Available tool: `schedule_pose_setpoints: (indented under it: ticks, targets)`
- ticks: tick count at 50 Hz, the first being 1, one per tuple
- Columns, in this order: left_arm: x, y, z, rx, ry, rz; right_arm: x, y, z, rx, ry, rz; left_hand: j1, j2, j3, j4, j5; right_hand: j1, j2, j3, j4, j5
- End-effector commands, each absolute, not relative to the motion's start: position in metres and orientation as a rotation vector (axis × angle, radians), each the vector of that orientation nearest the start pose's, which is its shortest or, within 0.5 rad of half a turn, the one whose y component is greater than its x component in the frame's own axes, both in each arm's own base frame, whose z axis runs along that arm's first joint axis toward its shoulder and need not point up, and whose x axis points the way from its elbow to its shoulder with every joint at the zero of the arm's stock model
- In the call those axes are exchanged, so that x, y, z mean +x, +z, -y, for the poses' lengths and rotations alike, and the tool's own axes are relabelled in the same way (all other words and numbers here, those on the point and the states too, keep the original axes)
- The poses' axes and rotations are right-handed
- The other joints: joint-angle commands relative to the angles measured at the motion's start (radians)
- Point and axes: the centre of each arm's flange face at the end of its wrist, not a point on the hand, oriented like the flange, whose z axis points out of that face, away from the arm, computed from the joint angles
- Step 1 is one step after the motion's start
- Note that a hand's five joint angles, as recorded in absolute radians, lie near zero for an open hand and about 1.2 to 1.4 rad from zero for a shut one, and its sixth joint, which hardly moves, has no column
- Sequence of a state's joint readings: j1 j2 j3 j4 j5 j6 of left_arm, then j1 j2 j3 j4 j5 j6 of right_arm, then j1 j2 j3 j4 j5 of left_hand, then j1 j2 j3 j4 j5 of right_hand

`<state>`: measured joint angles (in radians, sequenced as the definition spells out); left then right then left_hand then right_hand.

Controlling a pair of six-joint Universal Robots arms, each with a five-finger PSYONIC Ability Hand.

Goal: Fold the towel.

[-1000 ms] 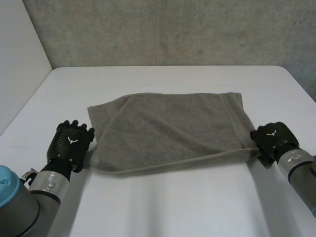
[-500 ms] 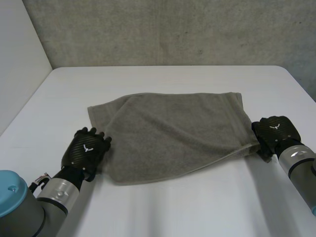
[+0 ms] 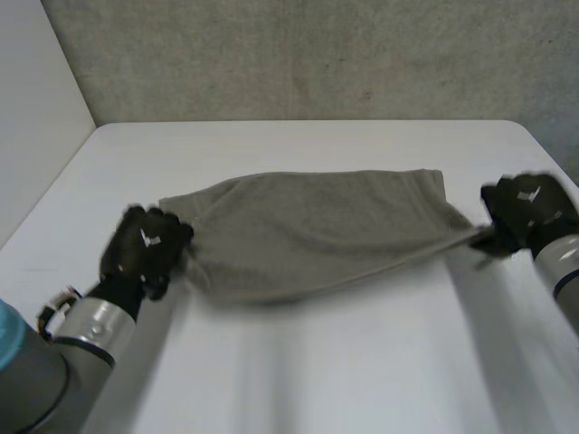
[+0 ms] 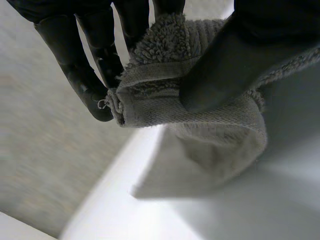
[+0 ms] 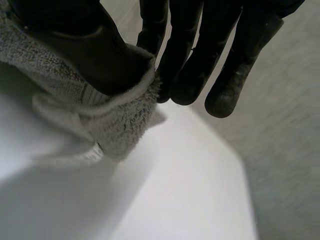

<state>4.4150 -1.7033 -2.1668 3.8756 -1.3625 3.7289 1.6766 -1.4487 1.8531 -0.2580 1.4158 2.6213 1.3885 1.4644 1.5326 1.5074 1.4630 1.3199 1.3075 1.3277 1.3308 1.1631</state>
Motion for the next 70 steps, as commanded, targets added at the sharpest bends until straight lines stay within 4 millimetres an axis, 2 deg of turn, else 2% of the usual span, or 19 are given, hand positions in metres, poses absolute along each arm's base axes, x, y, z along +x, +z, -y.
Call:
schedule_pose_setpoints:
  ticks: [1,4,6,11,15,17,22,29,31,33,38,39,44,54,59,60,62,64,70]
  targets:
    - [-0.22,0.269,0.22,0.894,-2.447,-1.679,0.179,0.321,0.262,-0.915,-2.433,-2.042,0.008,-0.068,-0.136,-0.111,-0.241,0.076,0.089,0.069,0.065,0.059]
    - [-0.219,0.289,0.218,0.862,-2.474,-1.691,0.182,0.356,0.249,-0.976,-2.431,-1.973,0.008,-0.068,-0.136,-0.111,-0.241,0.076,0.089,0.069,0.065,0.059]
    - [-0.217,0.325,0.217,0.819,-2.506,-1.725,0.184,0.367,0.245,-1.007,-2.383,-1.974,0.008,-0.068,-0.136,-0.111,-0.241,0.076,0.089,0.069,0.065,0.059]
    - [-0.207,0.351,0.227,0.787,-2.435,-1.811,0.185,0.364,0.257,-1.119,-2.169,-2.123,0.008,-0.068,-0.136,-0.111,-0.241,0.076,0.089,0.069,0.065,0.059]
    - [-0.203,0.335,0.25,0.799,-2.287,-1.967,0.19,0.347,0.265,-1.31,-2.011,-2.214,0.008,-0.068,-0.136,-0.111,-0.241,0.076,0.089,0.069,0.065,0.059]
    - [-0.204,0.307,0.275,0.845,-2.116,-2.126,0.197,0.335,0.274,-1.484,-1.928,-2.238,0.008,-0.068,-0.136,-0.111,-0.241,0.076,0.089,0.069,0.065,0.059]
    - [-0.212,0.27,0.302,0.975,-1.881,-2.248,0.215,0.313,0.296,-1.552,-1.876,-2.285,0.008,-0.068,-0.136,-0.111,-0.241,0.076,0.089,0.069,0.065,0.059]
    - [-0.226,0.271,0.344,1.09,-1.873,-2.098,0.256,0.33,0.333,-1.492,-2.222,-2.149,0.008,-0.068,-0.136,-0.111,-0.241,0.076,0.089,0.069,0.065,0.059]
    - [-0.229,0.287,0.356,1.056,-1.958,-2.009,0.28,0.366,0.347,-1.304,-2.58,-1.905,0.008,-0.068,-0.136,-0.111,-0.241,0.076,0.089,0.069,0.065,0.059]
    - [-0.232,0.337,0.378,0.907,-2.185,-1.747,0.287,0.388,0.351,-1.152,-2.758,-1.749,0.008,-0.068,-0.136,-0.111,-0.241,0.076,0.089,0.069,0.065,0.059]
    - [-0.231,0.392,0.386,0.648,-2.411,-1.488,0.287,0.447,0.347,-0.763,-3.112,-1.277,0.008,-0.068,-0.136,-0.111,-0.241,0.076,0.089,0.069,0.065,0.059]
    - [-0.225,0.421,0.386,0.489,-2.514,-1.325,0.281,0.465,0.339,-0.673,-3.187,-1.154,0.008,-0.068,-0.136,-0.111,-0.241,0.076,0.089,0.069,0.065,0.059]
    - [-0.22,0.45,0.377,0.353,-2.589,-1.11,0.281,0.465,0.325,-0.753,-3.16,-1.119,0.008,-0.068,-0.136,-0.111,-0.241,0.076,0.089,0.069,0.065,0.059]
    - [-0.225,0.356,0.378,0.527,-2.403,-1.437,0.288,0.37,0.325,-1.197,-2.714,-1.635,0.008,-0.068,-0.136,-0.111,-0.241,0.076,0.089,0.069,0.065,0.059]
    - [-0.219,0.265,0.364,0.719,-2.213,-1.721,0.286,0.306,0.317,-1.398,-2.436,-1.833,0.008,-0.068,-0.136,-0.111,-0.241,0.076,0.089,0.069,0.065,0.059]
    - [-0.219,0.265,0.364,0.719,-2.213,-1.722,0.286,0.284,0.31,-1.455,-2.335,-1.867,0.008,-0.068,-0.136,-0.111,-0.241,0.076,0.089,0.069,0.065,0.059]
    - [-0.216,0.22,0.351,0.824,-2.138,-1.841,0.284,0.263,0.302,-1.504,-2.231,-1.903,0.008,-0.068,-0.136,-0.111,-0.241,0.076,0.089,0.069,0.065,0.059]
    - [-0.213,0.2,0.343,0.861,-2.106,-1.885,0.28,0.223,0.284,-1.58,-2.039,-1.974,0.008,-0.068,-0.136,-0.111,-0.241,0.076,0.089,0.069,0.065,0.059]
    - [-0.208,0.146,0.313,0.994,-2.017,-1.976,0.27,0.178,0.259,-1.659,-1.86,-2.049,0.008,-0.068,-0.136,-0.111,-0.241,0.076,0.089,0.069,0.065,0.059]
